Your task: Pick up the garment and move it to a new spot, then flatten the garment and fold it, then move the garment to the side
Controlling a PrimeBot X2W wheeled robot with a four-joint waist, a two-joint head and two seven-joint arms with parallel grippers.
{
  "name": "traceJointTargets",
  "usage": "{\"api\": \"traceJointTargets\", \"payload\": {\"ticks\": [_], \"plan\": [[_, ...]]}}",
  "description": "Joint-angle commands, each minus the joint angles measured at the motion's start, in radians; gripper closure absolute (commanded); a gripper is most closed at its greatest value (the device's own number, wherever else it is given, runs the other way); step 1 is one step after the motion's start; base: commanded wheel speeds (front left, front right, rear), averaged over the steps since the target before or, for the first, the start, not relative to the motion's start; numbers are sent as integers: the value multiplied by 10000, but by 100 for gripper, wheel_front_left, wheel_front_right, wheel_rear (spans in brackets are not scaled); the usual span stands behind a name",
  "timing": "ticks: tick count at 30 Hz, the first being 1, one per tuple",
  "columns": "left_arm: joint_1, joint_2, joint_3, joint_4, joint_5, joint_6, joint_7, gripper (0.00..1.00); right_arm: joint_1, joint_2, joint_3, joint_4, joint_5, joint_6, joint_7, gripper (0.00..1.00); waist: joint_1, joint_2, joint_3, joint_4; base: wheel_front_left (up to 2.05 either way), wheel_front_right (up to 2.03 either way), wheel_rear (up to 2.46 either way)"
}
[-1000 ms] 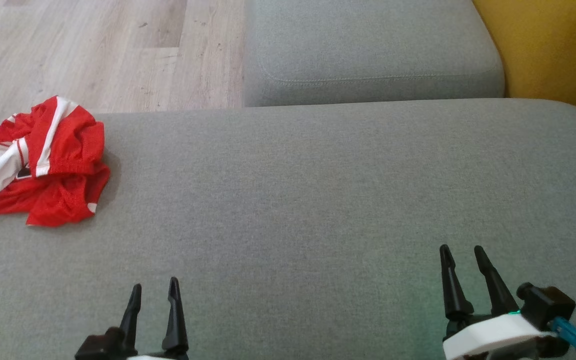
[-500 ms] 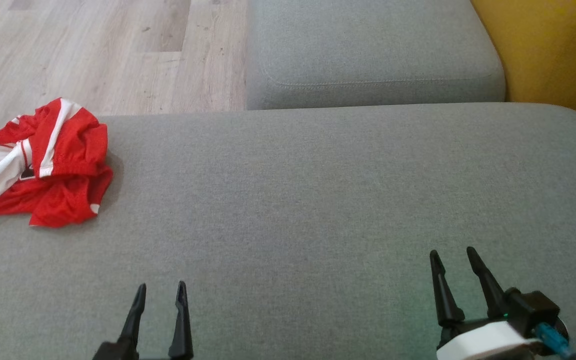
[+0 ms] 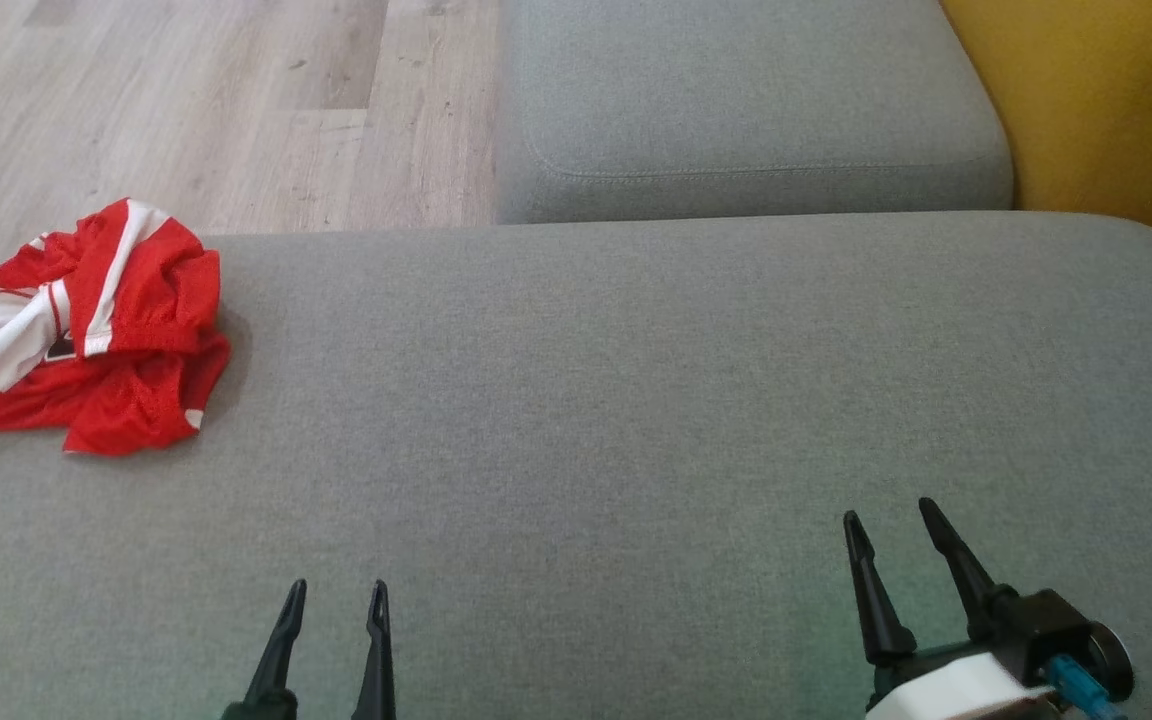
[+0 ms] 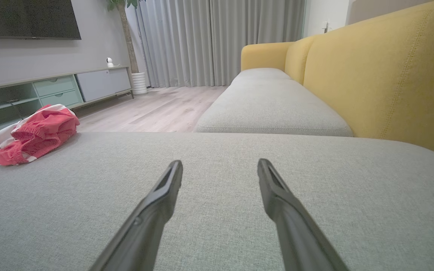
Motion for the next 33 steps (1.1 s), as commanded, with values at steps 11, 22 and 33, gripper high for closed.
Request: {"api": "traceJointTargets", "payload": {"ticks": [11,22,33], "plan": [[-346,-86,275,-279,64,21,-109,0,-291,-95,122,-201,-20,77,-120,0,-1,-1,19,10,0,0,0],[-454,-110,326,-289,151,-34,-109,0,-214,-95,-46,-212,69,77,-120,0,-1,-1,-10,675,0,0,0],[-556,36,606,-416,228,-37,-109,0,-332,-95,35,-276,283,77,-120,0,-1,-1,87,2510,0,0,0]]}}
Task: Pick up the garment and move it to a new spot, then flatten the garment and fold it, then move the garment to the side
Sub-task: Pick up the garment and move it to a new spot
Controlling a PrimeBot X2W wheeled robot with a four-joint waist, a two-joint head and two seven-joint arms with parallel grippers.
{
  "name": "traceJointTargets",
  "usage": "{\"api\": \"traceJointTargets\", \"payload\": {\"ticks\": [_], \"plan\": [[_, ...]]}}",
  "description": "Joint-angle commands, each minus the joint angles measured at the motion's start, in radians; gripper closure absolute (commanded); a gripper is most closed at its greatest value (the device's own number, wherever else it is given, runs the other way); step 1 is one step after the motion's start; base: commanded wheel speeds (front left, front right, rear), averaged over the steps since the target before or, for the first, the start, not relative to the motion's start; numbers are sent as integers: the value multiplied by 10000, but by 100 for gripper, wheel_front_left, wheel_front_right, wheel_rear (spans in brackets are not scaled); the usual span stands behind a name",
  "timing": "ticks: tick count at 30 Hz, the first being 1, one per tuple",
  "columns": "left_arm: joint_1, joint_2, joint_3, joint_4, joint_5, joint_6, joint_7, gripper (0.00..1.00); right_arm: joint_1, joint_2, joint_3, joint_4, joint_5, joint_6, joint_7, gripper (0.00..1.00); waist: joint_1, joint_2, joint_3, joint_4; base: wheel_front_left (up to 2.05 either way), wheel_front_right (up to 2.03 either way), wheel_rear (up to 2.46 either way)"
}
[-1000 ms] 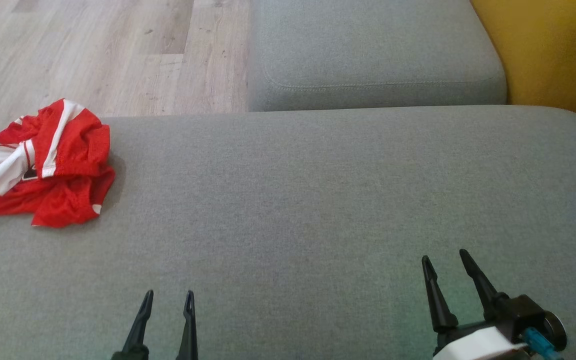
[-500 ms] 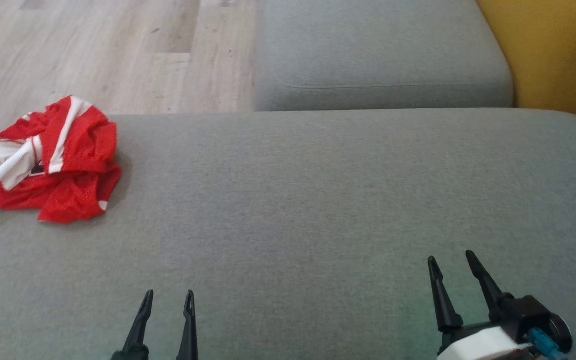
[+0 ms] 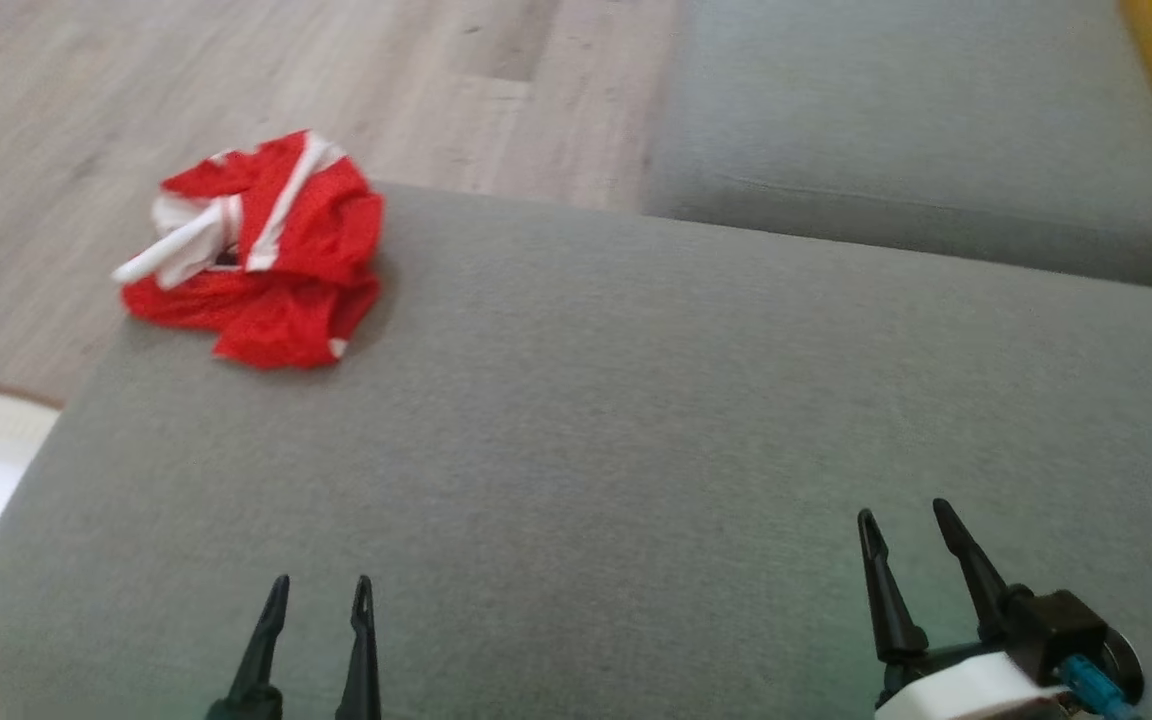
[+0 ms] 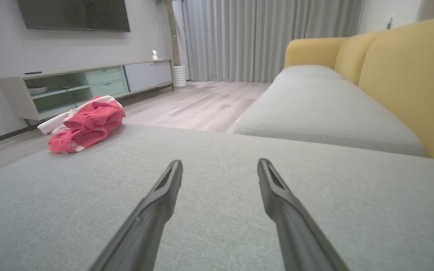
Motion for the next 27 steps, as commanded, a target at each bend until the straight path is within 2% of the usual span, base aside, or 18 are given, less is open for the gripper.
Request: {"api": "traceJointTargets", "payload": {"ticks": [1,7,12,22,27], "plan": [[-561,30,400,-382,120,-9,-97,0,-365,-93,253,-327,95,77,-109,0,0,0,60,624,0,0,0],[-624,53,469,-432,149,-23,-97,0,-474,-93,289,-322,147,77,-109,0,0,0,145,1369,0,0,0],[-624,46,519,-467,140,-21,-97,0,-554,-93,313,-311,144,77,-109,0,0,0,219,1659,0,0,0],[-655,65,876,-1171,124,133,-97,0,-582,-93,173,-362,39,77,-109,0,0,0,346,1590,0,0,0],[-1143,549,1441,-2157,-13,16,-97,0,-569,-93,-43,-500,-258,77,-109,0,0,0,641,1313,0,0,0]]}}
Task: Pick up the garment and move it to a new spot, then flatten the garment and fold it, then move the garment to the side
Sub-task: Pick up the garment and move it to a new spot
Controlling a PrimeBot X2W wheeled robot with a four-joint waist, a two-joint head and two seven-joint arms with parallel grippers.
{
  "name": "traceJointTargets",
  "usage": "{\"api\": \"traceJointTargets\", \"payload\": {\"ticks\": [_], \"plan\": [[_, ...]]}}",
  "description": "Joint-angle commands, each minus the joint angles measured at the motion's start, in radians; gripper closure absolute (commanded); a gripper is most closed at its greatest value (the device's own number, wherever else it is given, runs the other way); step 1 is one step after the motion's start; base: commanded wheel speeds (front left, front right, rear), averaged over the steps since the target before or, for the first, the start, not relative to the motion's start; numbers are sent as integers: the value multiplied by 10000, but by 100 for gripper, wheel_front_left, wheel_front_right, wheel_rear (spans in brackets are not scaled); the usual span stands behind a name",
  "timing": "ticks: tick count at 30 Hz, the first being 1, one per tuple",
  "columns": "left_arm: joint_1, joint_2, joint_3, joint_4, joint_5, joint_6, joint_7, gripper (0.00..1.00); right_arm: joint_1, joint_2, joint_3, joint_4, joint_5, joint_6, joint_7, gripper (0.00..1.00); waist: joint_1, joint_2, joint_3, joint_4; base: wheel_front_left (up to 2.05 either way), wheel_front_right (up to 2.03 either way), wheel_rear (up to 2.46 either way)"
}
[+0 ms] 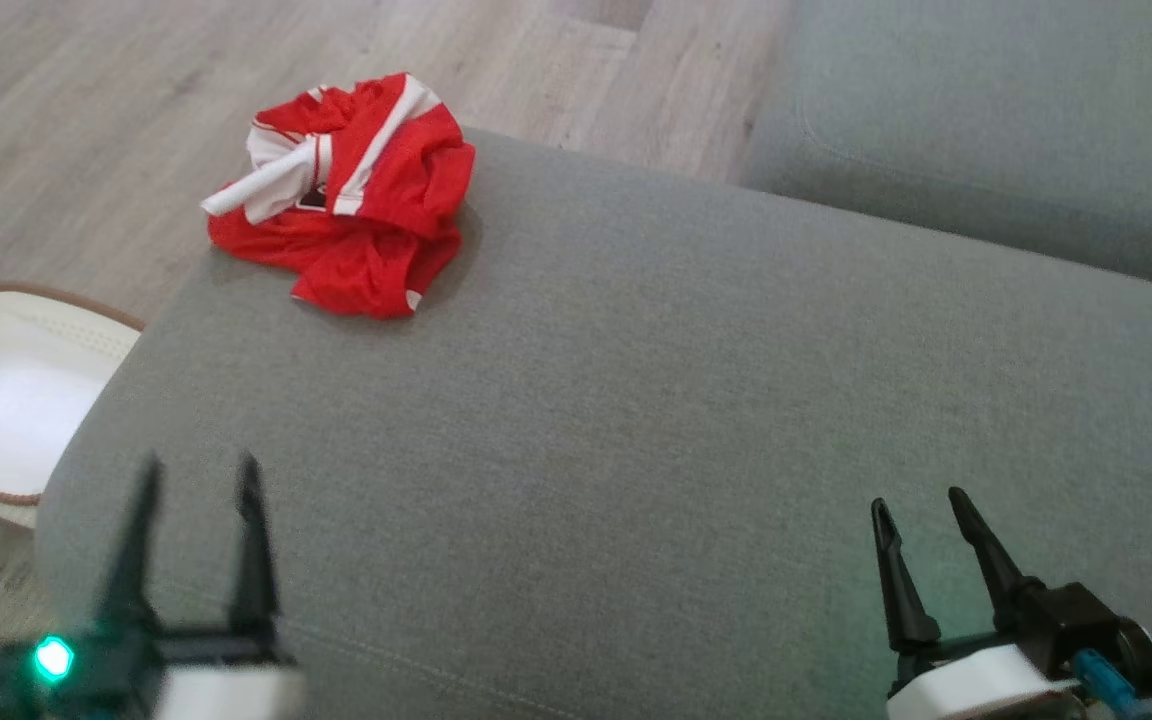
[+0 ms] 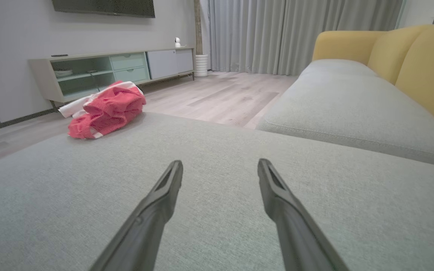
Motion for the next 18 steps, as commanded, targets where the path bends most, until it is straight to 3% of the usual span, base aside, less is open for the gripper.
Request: {"api": "traceJointTargets", "payload": {"ticks": [1,7,12,18], "plan": [[-887,283,485,-520,-47,-48,-48,0,-523,-95,131,-372,-120,77,-109,0,0,0,155,-135,0,0,0],[-2927,1874,1437,-1595,-169,-450,1418,0,-717,-95,79,-499,-645,77,-109,0,0,0,996,-610,0,0,0],[-5499,3331,2296,-1039,-908,-953,2741,0,-1227,-95,-28,-753,-1436,77,-109,0,0,0,2395,-1243,0,0,0],[-7744,3441,2279,1298,-2066,-1196,3444,0,-1761,-95,-67,-1058,-2130,77,-19,0,0,0,3545,-1682,0,0,0]]}}
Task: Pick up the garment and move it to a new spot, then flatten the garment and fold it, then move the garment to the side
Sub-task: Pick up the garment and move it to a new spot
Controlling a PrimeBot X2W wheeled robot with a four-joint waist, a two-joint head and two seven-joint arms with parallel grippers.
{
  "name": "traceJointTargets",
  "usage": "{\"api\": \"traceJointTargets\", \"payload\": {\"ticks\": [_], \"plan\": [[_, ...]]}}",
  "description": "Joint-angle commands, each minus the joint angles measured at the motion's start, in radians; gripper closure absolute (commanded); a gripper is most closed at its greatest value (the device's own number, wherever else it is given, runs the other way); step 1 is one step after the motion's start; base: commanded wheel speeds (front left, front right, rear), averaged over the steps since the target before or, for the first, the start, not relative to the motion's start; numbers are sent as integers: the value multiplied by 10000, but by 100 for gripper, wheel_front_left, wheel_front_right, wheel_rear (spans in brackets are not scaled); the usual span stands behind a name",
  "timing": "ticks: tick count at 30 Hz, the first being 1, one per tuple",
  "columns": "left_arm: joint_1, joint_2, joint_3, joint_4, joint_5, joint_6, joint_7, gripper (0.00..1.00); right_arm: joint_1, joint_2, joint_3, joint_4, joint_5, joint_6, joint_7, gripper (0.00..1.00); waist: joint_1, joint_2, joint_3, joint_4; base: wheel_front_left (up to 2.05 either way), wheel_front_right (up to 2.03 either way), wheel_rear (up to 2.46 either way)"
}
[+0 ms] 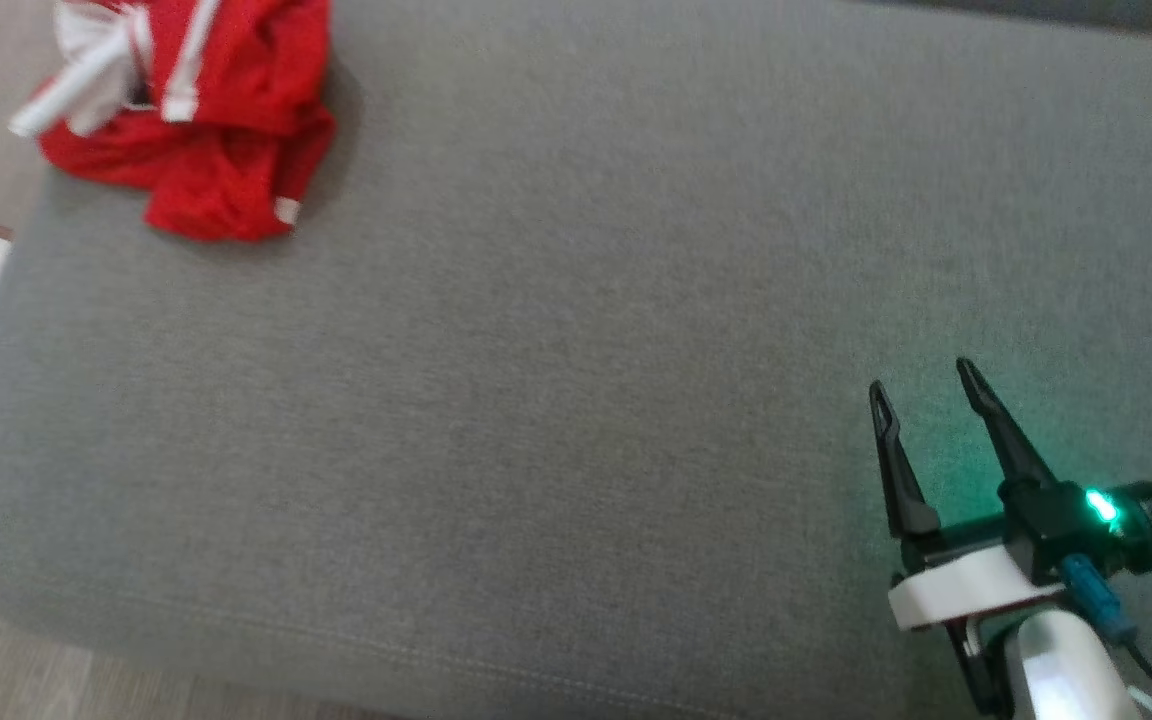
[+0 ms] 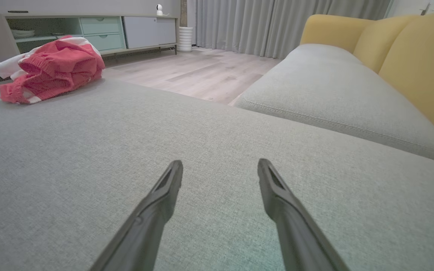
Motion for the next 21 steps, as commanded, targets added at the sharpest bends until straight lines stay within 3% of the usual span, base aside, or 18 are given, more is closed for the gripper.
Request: {"api": "traceJointTargets", "payload": {"ticks": [1,6,9,15,21], "plan": [[-807,485,231,603,-116,-66,110,0,-383,-73,236,-499,-158,75,15,0,-3,0,937,-550,0,0,0],[-1667,340,-269,2718,-57,-111,205,0,-453,-73,183,-1006,-505,75,227,0,-3,0,1743,-752,0,0,0],[-2077,-114,-550,4184,-248,-157,115,0,-372,-77,178,-1273,-646,75,328,0,-3,0,2147,-906,0,0,0],[-2706,-378,-944,5646,-242,-228,-230,0,-331,-133,192,-1629,-673,75,423,0,-3,0,2666,-1134,0,0,0],[-3359,-275,-1135,6603,-66,-149,-349,0,-369,-157,186,-1821,-672,75,444,0,-3,0,3084,-1313,0,0,0]]}}
